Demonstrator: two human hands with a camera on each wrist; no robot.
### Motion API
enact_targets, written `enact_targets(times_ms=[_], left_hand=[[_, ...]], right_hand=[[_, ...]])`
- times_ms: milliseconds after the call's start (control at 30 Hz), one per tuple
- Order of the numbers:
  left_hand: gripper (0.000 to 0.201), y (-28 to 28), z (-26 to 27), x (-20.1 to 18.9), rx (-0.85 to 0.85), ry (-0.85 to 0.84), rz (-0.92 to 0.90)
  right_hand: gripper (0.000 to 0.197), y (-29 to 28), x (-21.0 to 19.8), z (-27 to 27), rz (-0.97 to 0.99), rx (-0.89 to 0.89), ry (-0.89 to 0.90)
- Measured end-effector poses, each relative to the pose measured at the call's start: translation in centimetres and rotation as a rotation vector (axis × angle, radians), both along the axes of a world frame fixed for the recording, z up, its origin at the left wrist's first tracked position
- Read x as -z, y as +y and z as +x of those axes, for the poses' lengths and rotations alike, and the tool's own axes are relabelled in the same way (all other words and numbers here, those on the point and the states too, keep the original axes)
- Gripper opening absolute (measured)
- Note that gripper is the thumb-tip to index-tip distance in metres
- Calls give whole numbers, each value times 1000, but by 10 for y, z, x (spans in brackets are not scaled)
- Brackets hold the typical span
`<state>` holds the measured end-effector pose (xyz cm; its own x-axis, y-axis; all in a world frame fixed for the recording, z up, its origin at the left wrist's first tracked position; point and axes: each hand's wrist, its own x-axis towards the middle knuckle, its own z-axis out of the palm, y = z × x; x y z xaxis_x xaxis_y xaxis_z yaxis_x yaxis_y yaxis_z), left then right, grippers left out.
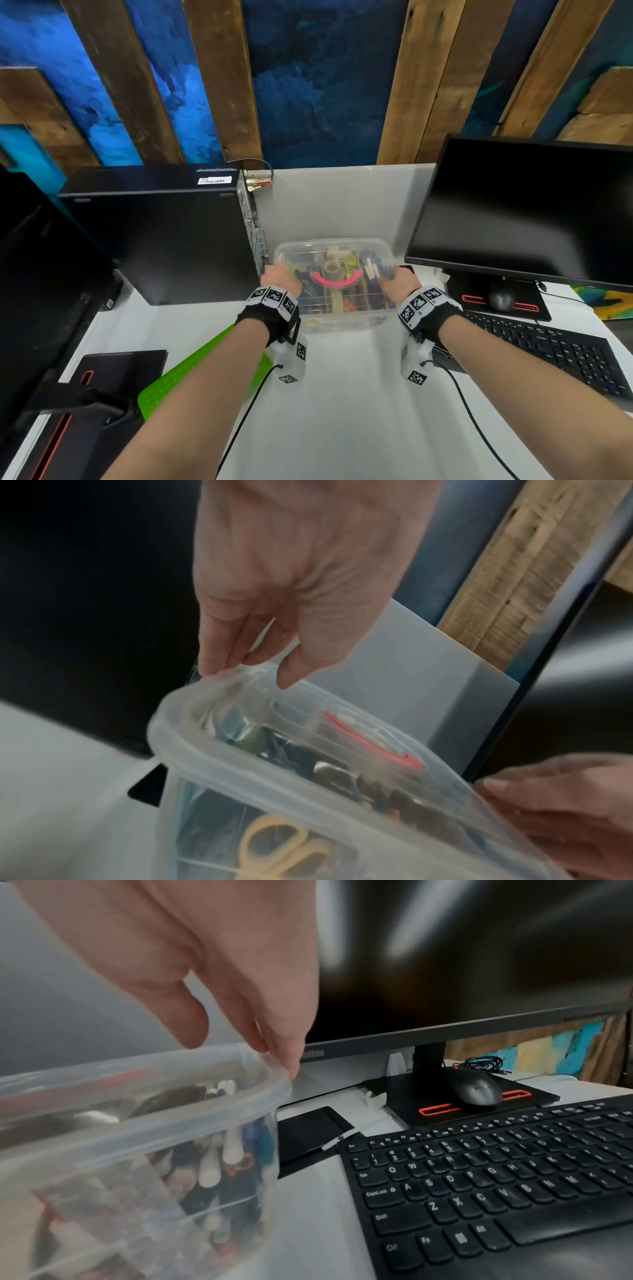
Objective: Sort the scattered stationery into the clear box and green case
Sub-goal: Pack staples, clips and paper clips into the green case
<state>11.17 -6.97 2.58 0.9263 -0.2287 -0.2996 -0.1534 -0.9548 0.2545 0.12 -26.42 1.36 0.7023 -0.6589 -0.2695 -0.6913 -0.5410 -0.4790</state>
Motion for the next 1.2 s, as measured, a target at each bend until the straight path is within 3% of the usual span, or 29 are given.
enact_targets(times_ms=[133,267,367,567,700,767,900,967,1100,1200], left_hand=[[42,3,-3,7,-31,-1,-53],[42,6,-1,8,-51,20,-70],[41,6,-3,5,-42,23,-65],[34,6,-3,-1,127,-41,52],[67,-10,-3,-4,290,-136,228],[86,-22,-3,-1,425,-164,200],[108,-31,9,0,483,-69,204],[106,-32,15,-5,506,-63,199],[78,-33,20,-9,508,-163,164],[78,-29,21,-2,471,-210,131]], right_hand=[[39,3,2,2,15,12,10],[38,-2,-2,3,104,47,-37],[49,-2,-2,1,129,36,-40],[54,5,-3,-3,-7,-97,83],[69,4,-4,-2,-135,-276,149],[75,10,-4,1,-201,-410,155],[61,17,-4,27,-249,-559,146],[58,13,-7,48,-241,-575,157],[54,8,-21,90,-259,-654,206],[46,9,-26,116,-201,-680,267]])
